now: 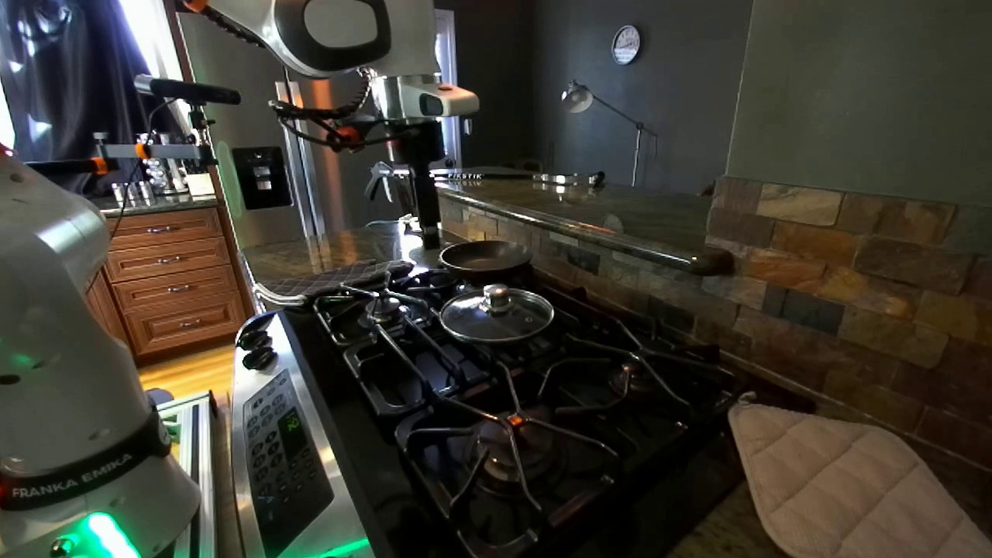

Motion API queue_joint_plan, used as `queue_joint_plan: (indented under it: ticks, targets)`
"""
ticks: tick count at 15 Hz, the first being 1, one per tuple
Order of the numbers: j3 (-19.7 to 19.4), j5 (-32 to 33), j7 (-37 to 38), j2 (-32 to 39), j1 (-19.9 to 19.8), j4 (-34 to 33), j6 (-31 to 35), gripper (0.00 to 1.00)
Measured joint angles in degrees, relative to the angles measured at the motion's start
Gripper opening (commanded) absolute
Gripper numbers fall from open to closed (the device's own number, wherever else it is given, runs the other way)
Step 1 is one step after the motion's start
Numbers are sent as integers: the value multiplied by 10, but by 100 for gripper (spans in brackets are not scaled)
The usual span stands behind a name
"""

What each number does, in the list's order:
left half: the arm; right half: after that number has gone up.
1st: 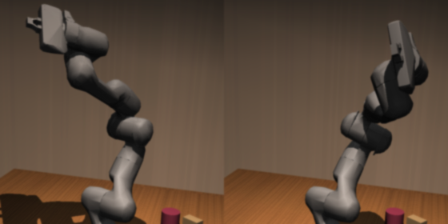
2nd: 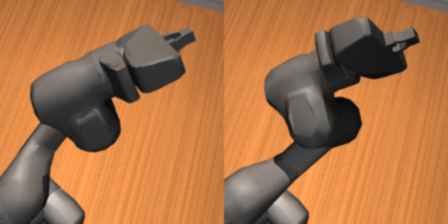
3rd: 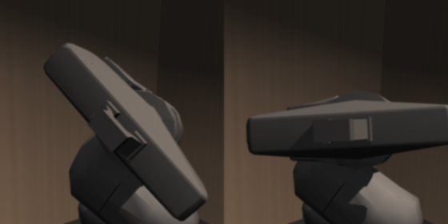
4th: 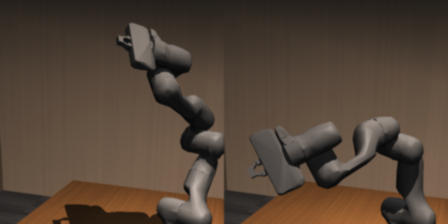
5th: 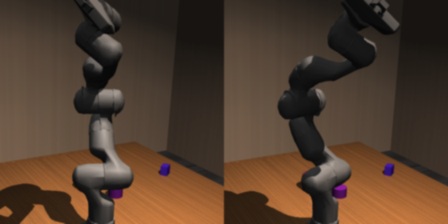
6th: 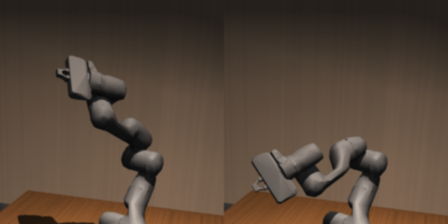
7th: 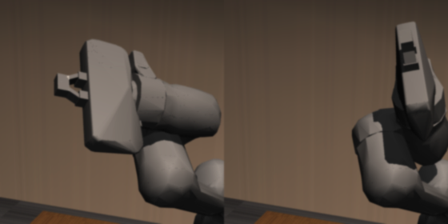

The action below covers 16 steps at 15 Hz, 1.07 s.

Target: Put the lid on the pan

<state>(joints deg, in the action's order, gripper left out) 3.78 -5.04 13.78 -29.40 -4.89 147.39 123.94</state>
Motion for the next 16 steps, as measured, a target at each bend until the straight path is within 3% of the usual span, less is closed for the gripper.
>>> queue_joint_plan:
  ticks: [9,16]
  targets:
    - [-12,34,-92,110,5,-23,101,100]
    - [-18,38,-117,162,11,-50,125,100]
